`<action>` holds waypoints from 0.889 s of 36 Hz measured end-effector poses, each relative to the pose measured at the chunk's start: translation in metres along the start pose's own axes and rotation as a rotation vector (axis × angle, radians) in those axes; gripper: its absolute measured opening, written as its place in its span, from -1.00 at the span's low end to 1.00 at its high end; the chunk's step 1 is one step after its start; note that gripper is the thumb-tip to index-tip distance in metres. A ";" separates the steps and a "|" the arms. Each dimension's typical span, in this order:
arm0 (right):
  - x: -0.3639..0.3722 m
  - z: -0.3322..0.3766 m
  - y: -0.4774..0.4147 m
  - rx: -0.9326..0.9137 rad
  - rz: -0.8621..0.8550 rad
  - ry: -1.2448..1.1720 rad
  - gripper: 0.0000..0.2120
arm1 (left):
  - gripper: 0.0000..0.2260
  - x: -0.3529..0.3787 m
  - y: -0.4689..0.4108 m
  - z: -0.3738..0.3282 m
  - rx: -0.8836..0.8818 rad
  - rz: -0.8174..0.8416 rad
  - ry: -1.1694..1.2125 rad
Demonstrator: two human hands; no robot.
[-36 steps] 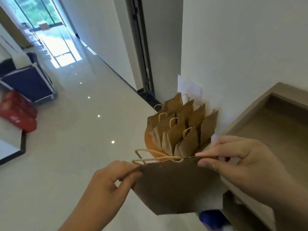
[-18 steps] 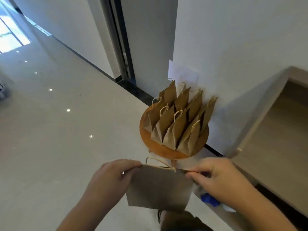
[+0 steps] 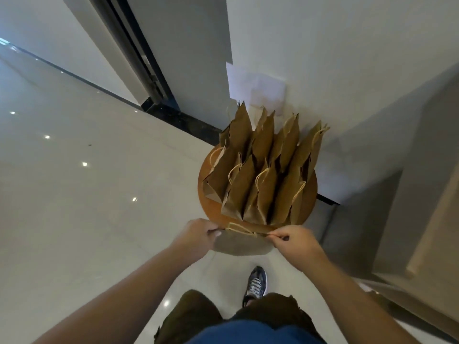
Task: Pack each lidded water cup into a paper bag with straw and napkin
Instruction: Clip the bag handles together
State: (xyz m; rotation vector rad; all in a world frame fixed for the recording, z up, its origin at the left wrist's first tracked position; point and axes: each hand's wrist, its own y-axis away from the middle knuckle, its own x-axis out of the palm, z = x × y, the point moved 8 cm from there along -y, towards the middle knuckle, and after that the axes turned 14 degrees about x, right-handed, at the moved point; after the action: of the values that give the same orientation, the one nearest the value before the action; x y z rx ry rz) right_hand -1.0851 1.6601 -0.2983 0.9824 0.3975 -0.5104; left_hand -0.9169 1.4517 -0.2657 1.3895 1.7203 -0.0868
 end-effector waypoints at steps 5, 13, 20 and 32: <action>0.025 -0.003 -0.038 0.090 0.014 -0.079 -0.79 | -0.79 0.003 -0.066 0.035 -0.014 0.040 -0.008; 0.061 -0.047 -0.046 0.492 -0.254 -0.410 -0.72 | -0.77 0.023 -0.123 0.074 0.025 0.067 -0.034; 0.189 -0.055 -0.059 1.124 0.338 -1.096 -0.83 | -0.79 0.021 -0.137 0.080 0.137 0.140 -0.019; 0.269 0.010 -0.152 1.057 0.223 -1.861 -0.36 | -0.77 0.012 -0.173 0.075 0.266 0.201 -0.101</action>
State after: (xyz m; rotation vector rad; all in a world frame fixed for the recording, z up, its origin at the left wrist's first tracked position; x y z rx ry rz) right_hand -0.9528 1.5212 -0.5402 1.0664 -1.7799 -1.2175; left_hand -1.0133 1.3557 -0.3973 1.7154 1.5172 -0.2778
